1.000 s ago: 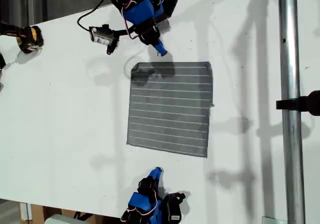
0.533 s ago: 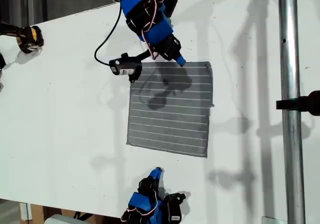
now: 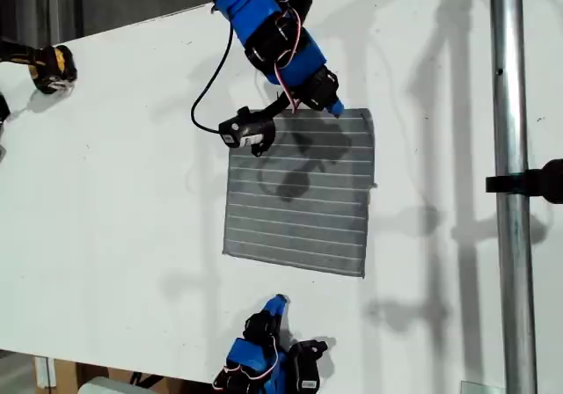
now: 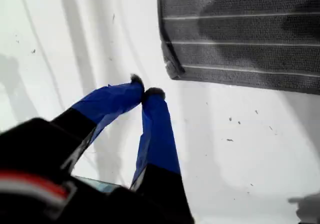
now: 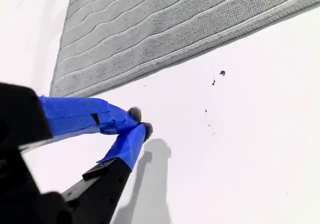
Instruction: Grasp corners of a towel and fold twice.
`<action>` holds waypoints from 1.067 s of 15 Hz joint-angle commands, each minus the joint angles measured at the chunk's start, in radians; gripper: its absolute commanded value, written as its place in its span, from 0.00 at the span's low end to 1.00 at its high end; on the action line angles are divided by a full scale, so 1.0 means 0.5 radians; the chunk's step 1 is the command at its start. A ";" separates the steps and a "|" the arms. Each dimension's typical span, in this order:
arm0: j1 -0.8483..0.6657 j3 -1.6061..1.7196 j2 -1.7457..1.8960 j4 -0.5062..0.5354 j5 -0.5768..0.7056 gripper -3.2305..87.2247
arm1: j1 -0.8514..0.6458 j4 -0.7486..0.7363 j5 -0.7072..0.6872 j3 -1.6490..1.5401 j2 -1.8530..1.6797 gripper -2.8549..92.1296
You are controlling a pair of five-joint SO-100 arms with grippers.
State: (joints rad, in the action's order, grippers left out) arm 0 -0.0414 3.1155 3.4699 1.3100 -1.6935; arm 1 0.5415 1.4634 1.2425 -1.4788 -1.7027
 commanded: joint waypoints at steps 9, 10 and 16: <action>0.049 -0.003 0.012 -0.018 -0.031 0.02 | -0.031 0.169 0.009 0.264 0.528 0.48; 0.049 -0.003 0.012 -0.018 -0.031 0.02 | -0.021 0.181 0.021 0.307 0.635 0.48; 0.074 -0.003 0.012 -0.021 -0.049 0.02 | -0.009 0.202 0.132 0.350 0.930 0.46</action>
State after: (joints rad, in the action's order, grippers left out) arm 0 -0.0215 3.1155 3.4699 1.3100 -1.7058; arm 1 0.5292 1.5570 1.2977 -1.3606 -1.2257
